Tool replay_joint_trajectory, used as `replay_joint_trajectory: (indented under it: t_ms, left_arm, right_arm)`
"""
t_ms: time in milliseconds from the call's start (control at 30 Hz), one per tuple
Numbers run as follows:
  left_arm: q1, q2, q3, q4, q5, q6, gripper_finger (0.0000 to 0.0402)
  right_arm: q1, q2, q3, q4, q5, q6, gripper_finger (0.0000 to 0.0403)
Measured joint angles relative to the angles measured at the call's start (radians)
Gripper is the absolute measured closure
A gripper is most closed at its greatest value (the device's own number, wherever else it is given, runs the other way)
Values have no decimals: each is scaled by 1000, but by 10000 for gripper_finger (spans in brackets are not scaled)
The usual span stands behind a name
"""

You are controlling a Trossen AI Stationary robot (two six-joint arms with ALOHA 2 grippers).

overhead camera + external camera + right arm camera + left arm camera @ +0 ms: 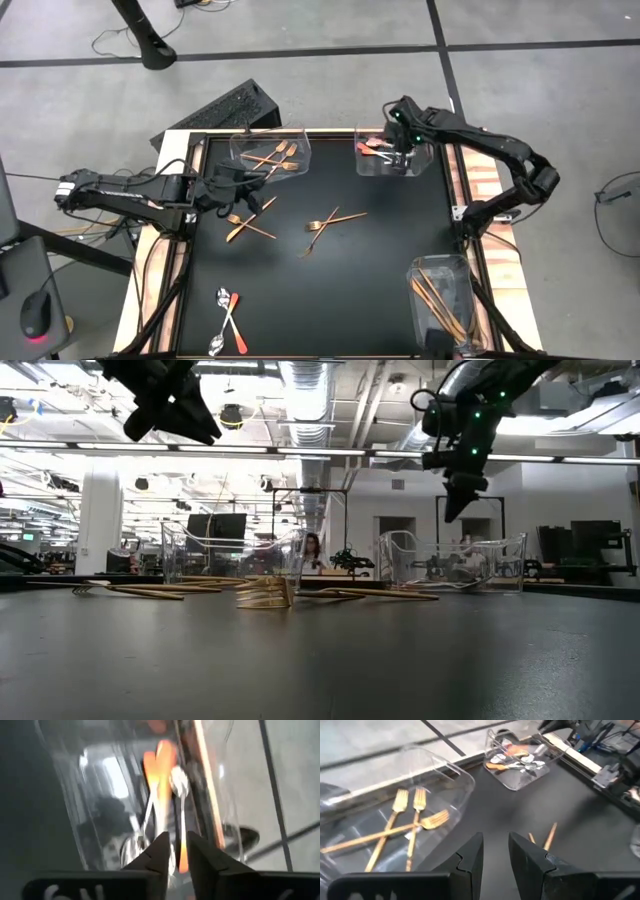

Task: Sort silverware by color (type)
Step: Put the orange spoon into the top right transparent bin

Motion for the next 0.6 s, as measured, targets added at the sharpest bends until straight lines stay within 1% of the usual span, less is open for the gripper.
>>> replay_joint_trajectory:
  t_ms: [133,167,233,267,333,367,400,500,600]
  left_arm:
    - [0,0,0,-9,41,-62,322]
    - [0,0,0,-17,43,-85,322]
    - [-1,0,0,-43,46,-143,322]
    - [-3,0,0,-56,58,-174,322]
    - [-10,0,0,-82,98,-223,322]
    - [-18,0,0,-101,133,-245,322]
    - [-32,0,0,-121,177,-267,322]
    - [-101,16,1,-190,295,-363,322]
    - [-212,39,1,-248,331,-513,322]
  right_arm:
    - [-19,0,0,63,-25,17,272]
    - [-23,0,0,77,-25,54,261]
    - [-24,0,0,96,-33,193,240]
    - [-23,0,0,93,-60,262,232]
    - [-13,0,0,80,-142,350,220]
    - [-2,0,0,75,-178,375,217]
    - [11,0,0,76,-189,400,217]
    - [59,0,1,78,-132,469,222]
    - [104,0,1,75,-83,491,234]
